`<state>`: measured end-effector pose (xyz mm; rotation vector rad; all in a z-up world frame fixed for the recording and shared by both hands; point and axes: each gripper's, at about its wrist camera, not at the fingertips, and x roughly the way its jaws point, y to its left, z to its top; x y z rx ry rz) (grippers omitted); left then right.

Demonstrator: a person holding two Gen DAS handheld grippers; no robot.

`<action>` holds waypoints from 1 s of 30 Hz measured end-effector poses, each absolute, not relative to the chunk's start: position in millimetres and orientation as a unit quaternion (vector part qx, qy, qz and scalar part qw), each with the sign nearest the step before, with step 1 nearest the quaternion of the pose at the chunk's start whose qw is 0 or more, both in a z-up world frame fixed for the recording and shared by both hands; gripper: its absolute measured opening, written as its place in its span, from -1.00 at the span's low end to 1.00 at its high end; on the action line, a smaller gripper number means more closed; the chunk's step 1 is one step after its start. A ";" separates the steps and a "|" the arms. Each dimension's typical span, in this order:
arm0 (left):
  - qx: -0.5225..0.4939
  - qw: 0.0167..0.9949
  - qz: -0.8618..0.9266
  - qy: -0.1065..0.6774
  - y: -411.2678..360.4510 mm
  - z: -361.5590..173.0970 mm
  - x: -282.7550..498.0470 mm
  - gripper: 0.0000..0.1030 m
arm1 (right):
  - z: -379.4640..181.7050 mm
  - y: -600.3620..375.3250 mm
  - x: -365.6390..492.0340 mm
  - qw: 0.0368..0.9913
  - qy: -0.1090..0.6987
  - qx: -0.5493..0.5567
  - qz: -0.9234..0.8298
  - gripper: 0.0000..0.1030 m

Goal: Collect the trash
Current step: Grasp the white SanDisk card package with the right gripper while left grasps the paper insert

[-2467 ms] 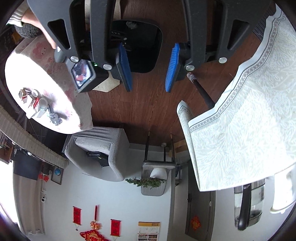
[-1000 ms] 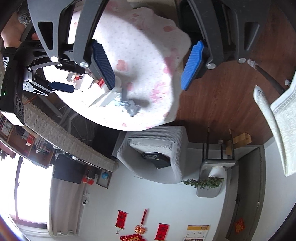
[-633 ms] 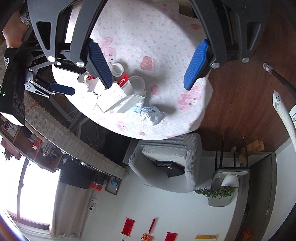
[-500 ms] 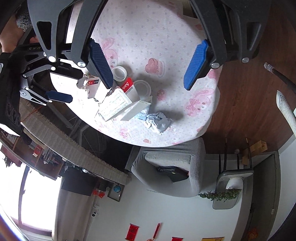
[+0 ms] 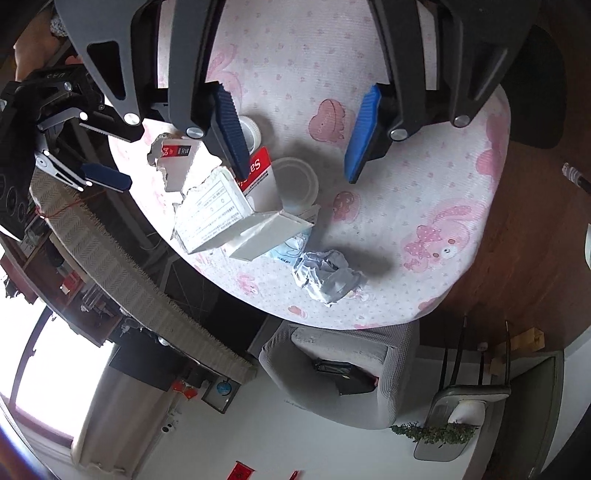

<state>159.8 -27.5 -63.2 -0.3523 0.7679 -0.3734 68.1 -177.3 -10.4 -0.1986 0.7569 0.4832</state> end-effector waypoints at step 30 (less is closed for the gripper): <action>-0.283 0.857 -0.265 0.338 -25.7 -54.1 180.8 -0.97 | -29.9 -154.0 125.9 0.870 0.371 -0.089 0.313 0.68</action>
